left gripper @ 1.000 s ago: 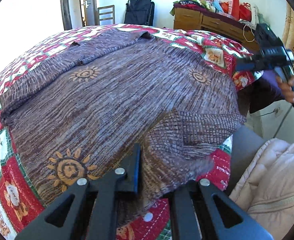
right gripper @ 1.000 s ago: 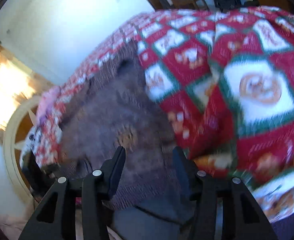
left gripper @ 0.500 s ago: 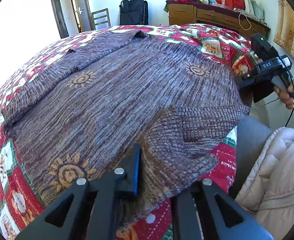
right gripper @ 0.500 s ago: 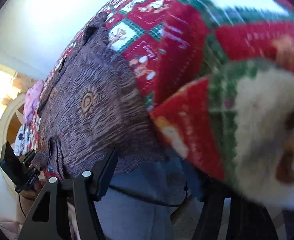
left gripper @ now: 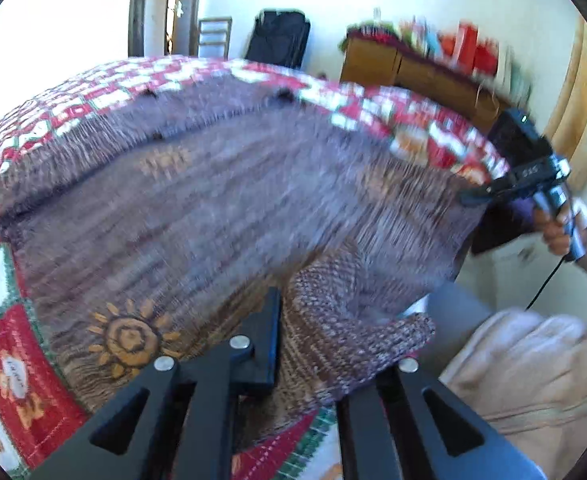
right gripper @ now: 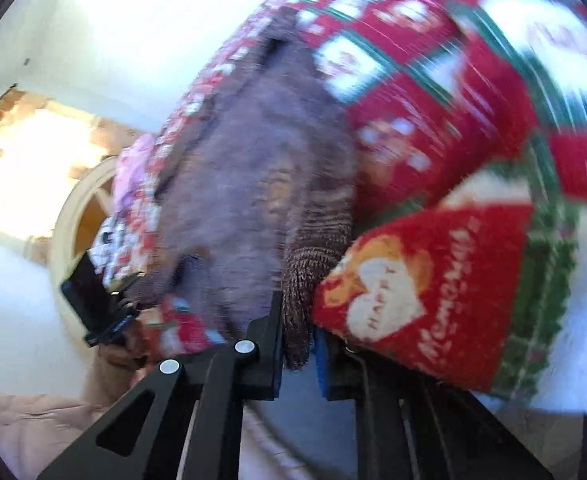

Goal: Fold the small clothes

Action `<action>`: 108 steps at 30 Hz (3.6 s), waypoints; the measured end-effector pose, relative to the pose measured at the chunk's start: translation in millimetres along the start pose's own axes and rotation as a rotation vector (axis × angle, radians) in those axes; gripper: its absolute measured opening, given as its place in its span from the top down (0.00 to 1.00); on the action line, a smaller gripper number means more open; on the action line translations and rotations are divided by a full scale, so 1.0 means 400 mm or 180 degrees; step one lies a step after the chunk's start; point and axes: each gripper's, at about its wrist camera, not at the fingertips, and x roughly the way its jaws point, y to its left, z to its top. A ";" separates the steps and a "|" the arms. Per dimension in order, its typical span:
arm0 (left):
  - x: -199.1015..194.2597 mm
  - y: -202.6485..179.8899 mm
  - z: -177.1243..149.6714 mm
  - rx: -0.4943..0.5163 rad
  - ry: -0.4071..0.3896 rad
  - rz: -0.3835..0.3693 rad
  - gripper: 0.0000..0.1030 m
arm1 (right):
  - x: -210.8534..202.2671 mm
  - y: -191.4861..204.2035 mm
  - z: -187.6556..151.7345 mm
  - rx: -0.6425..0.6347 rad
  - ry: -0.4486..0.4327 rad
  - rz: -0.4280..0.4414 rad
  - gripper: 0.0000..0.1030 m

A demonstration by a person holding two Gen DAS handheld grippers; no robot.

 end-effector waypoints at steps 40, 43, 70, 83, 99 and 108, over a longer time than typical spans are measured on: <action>0.008 0.282 -0.020 -0.1364 -0.0300 0.0373 0.93 | -0.006 0.050 0.043 -0.0881 0.0762 -0.1635 0.54; 0.010 0.285 -0.020 -0.1405 -0.0326 0.0351 0.93 | -0.050 0.041 -0.003 -0.0823 0.0838 -0.1669 0.54; -0.007 0.237 0.001 -0.1190 -0.0334 0.0514 0.94 | 0.188 0.246 0.185 -0.2213 0.0087 -0.1338 0.95; -0.115 0.296 0.141 -0.1272 -0.0842 0.0754 0.94 | 0.054 0.423 0.372 -0.2030 -0.0891 -0.1151 0.95; -0.006 0.593 0.278 -0.1782 -0.0924 0.1247 0.94 | 0.295 0.454 0.737 -0.2004 -0.1099 -0.1616 0.96; 0.085 0.721 0.255 -0.2196 -0.0775 0.1463 0.94 | 0.477 0.356 0.850 -0.1794 -0.1022 -0.1725 0.97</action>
